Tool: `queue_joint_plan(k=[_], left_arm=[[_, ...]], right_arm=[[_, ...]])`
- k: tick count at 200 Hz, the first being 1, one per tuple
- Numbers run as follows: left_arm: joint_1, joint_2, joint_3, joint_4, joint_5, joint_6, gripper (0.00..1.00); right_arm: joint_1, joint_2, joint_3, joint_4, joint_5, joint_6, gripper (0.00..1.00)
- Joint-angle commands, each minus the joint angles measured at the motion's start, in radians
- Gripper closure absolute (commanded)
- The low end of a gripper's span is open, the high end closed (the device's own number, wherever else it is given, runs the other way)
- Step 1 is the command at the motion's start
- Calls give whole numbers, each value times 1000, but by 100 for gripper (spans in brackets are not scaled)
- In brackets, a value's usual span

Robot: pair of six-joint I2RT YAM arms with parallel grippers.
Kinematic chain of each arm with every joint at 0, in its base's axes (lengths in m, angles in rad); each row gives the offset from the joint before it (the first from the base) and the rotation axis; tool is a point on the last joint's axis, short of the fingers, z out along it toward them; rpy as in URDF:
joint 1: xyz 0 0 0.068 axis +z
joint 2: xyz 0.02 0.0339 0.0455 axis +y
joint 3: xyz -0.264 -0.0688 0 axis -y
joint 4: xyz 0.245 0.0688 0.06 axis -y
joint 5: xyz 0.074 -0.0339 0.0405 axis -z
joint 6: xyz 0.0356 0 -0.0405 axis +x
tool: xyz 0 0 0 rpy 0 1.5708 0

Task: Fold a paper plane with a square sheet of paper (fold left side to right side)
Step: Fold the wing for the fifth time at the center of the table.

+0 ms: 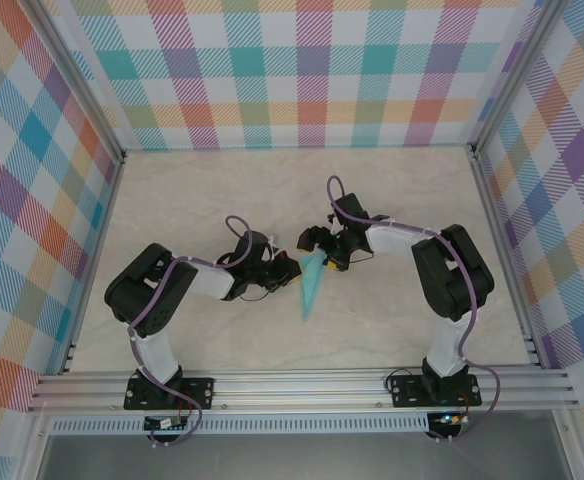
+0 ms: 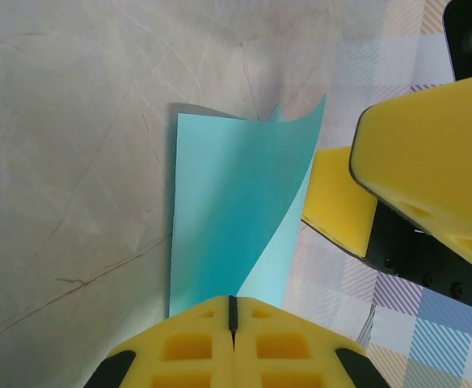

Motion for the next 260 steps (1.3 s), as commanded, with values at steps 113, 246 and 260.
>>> queue_joint_plan(k=[113, 246, 260], left_arm=[[20, 42, 22, -12, -24, 33, 100], [21, 93, 19, -16, -33, 48, 100], [21, 95, 18, -26, -35, 56, 100]], right_arm=[[22, 44, 20, -68, 9, -29, 9], [24, 15, 9, -26, -9, -33, 9], [21, -19, -7, 10, -20, -27, 9]])
